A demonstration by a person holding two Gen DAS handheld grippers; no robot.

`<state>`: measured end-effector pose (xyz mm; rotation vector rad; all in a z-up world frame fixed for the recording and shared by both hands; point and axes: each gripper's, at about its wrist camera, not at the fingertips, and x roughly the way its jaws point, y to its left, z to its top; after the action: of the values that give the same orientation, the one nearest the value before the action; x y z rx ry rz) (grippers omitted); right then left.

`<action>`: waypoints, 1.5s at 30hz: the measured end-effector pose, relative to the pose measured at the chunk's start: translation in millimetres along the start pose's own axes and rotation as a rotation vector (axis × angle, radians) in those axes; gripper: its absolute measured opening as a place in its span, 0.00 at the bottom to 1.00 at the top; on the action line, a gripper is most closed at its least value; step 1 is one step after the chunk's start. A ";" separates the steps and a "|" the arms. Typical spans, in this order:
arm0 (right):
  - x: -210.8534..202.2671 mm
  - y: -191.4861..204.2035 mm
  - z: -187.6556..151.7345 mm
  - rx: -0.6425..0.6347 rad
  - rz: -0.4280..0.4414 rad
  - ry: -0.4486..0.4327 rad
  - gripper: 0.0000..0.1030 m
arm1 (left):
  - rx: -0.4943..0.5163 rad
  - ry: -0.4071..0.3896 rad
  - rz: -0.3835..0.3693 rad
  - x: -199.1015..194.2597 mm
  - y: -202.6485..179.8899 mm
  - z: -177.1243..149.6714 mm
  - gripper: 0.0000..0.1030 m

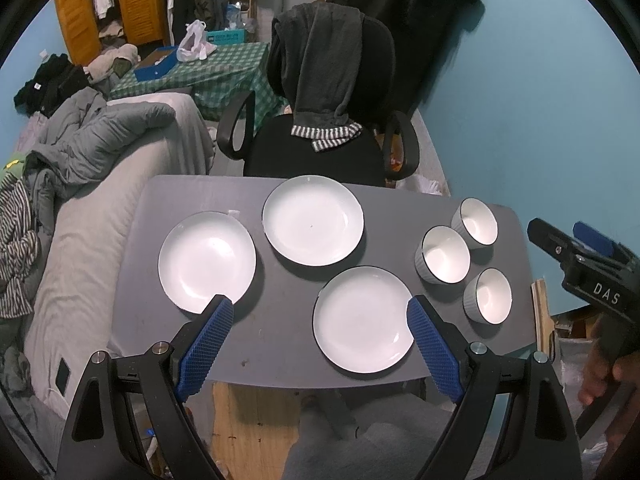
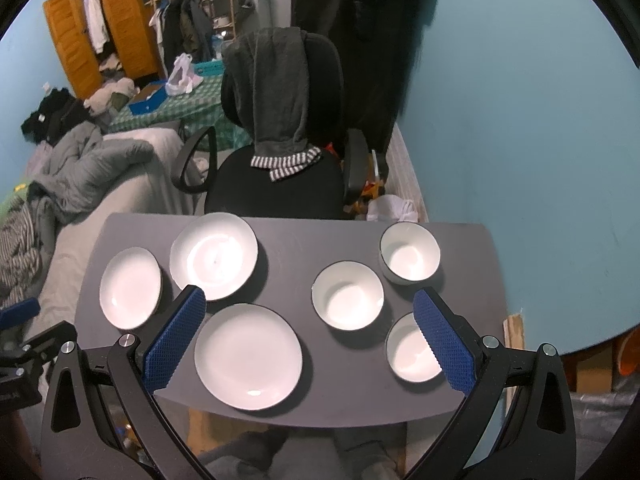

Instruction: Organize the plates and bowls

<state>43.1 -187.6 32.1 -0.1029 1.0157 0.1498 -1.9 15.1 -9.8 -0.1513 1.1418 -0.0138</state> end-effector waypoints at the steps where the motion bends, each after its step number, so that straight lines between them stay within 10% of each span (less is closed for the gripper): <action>1: 1.9 0.8 0.8 -0.013 -0.002 0.002 0.99 | 0.001 0.002 0.003 1.7 0.6 0.2 0.87; 26: 102.9 32.5 -15.8 -0.240 0.214 0.268 0.99 | 0.011 0.144 0.072 79.9 17.9 -16.6 0.87; 45: 184.4 26.9 -72.9 -0.261 0.175 0.428 0.99 | -0.006 0.260 0.050 157.4 30.1 -40.4 0.87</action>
<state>72.9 -158.2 -163.5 -0.2931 1.4293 0.4339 25.1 26.5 -172.4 -0.1284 1.4050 0.0147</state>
